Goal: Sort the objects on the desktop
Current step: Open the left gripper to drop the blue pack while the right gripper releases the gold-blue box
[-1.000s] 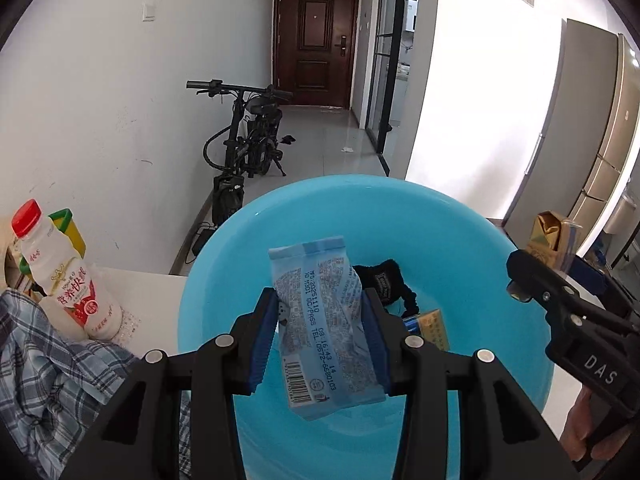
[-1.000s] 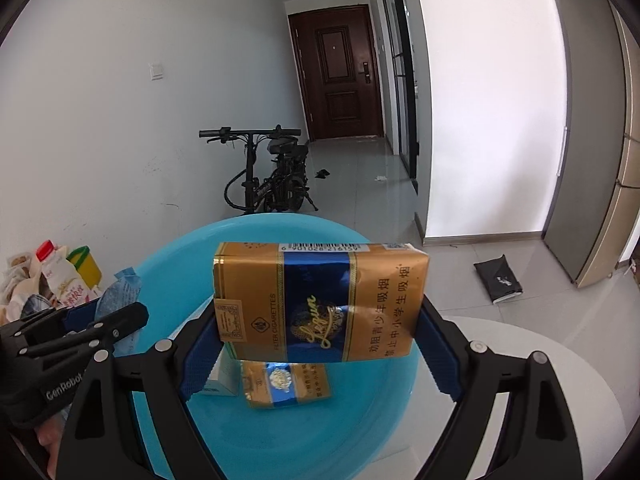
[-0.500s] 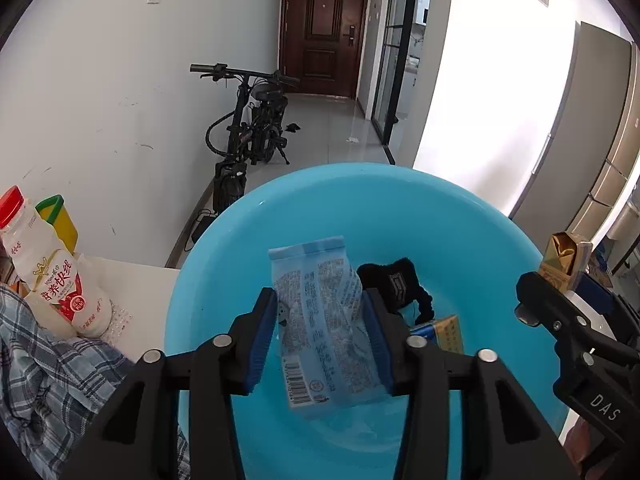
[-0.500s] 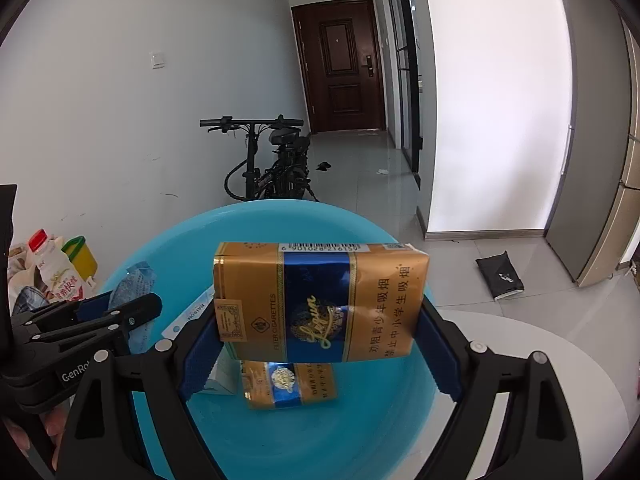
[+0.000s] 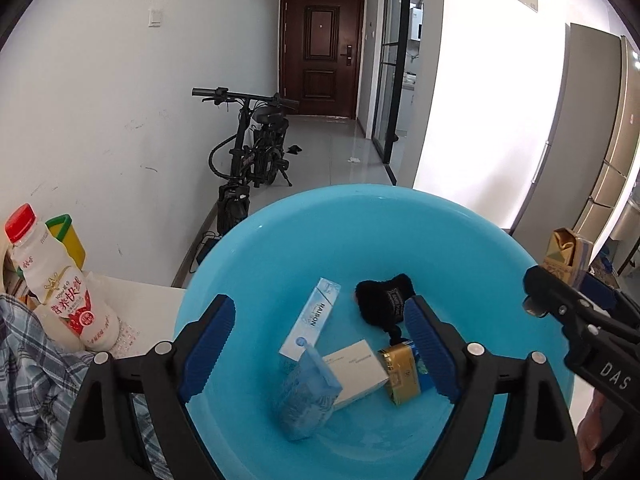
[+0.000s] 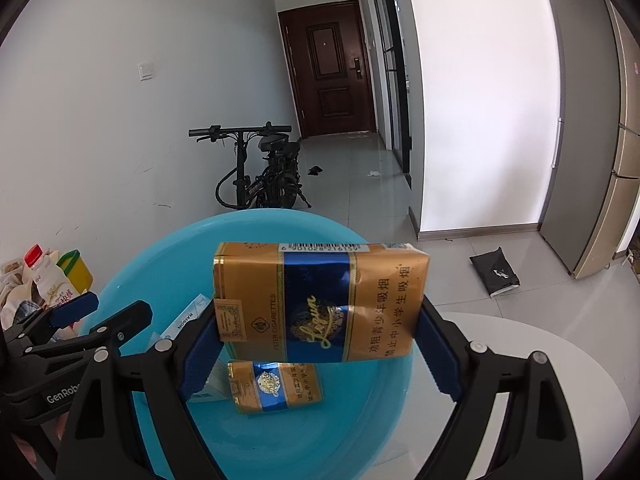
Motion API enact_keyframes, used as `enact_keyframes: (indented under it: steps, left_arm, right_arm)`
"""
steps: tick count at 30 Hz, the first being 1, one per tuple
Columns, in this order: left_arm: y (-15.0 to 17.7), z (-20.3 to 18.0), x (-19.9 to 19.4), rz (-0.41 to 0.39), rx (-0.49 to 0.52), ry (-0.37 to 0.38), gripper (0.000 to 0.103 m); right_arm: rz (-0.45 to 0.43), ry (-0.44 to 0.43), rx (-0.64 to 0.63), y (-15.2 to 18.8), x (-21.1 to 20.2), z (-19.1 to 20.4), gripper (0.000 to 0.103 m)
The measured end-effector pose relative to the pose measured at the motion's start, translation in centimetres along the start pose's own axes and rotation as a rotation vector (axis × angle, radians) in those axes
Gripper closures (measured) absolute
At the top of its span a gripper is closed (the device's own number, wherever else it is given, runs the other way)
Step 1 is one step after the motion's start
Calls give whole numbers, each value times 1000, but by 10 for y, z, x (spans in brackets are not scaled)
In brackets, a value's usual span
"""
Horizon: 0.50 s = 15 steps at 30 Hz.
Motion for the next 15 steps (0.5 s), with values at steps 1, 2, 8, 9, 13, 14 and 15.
enact_keyframes:
  steps: [1,2,8,9,13,14,15]
  left_arm:
    - [0,2,0,1,1,-13,15]
    - [0,4,1,3,-2,-14,15]
    - [-2,13,0,-6,-26,-22,15]
    - [-2,13,2,-1,-17,-31,15]
    - [-1,15,4,12,-23,-4,15]
    - [-1,15,5,15,-27,5,15]
    - [-1,15,5,17,-27,4,15]
  right_arm:
    - [-2,3,4,0,0,-1,17]
    - [-1,3,7,-1,0,-2,17]
    - [2,8,-18,2,3,0,17]
    - [3,17,-24,2,4,1,17]
    - [6,16,-28,3,6,4,17]
    - [7,12,-33,3,6,6,17]
    - [3,11,-38,3,6,7,17]
Point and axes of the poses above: each gripper's, at about its wrist camera, not at the fingertips, and x roughly the way its jaws point, z to its left, y to its underside, the point moved 2 cm from there along x, roughly the way its jaws point, and after that the axes turned 4 degrees about y, right-handed, at the moved point
